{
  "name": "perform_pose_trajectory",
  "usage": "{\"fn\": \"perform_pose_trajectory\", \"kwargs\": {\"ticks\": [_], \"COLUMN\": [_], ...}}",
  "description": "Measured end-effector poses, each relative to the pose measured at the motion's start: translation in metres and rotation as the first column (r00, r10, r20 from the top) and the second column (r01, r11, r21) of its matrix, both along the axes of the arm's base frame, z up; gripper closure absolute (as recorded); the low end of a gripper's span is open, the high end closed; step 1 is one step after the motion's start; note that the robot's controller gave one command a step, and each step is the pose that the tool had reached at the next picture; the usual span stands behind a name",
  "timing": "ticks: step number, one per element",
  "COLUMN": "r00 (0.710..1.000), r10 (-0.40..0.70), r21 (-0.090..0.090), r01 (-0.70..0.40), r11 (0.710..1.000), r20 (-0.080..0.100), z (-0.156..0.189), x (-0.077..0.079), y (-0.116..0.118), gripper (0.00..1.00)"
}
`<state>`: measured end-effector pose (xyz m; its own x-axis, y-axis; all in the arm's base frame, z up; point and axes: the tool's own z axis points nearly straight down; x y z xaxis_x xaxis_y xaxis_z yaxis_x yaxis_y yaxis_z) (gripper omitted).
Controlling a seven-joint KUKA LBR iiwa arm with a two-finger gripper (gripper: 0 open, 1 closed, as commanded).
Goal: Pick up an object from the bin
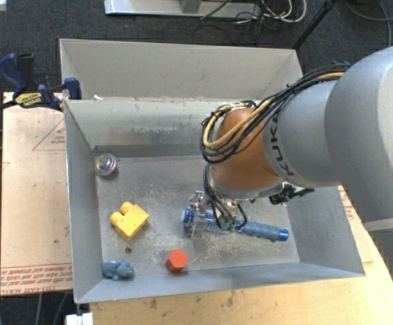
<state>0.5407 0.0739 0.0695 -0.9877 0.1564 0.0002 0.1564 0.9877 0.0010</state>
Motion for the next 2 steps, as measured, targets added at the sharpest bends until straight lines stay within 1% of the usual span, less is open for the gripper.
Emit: {"fn": "perform_pose_trajectory", "kwargs": {"ticks": [1, 2], "r00": [0.997, 0.996], "r10": [0.075, 0.088], "r21": [0.000, 0.000], "r01": [-0.075, -0.088], "r11": [0.997, 0.996], "r20": [0.009, 0.007], "z": [0.122, 0.188], "x": [0.001, -0.019], "y": [0.005, 0.005], "gripper": [1.00, 1.00]}}
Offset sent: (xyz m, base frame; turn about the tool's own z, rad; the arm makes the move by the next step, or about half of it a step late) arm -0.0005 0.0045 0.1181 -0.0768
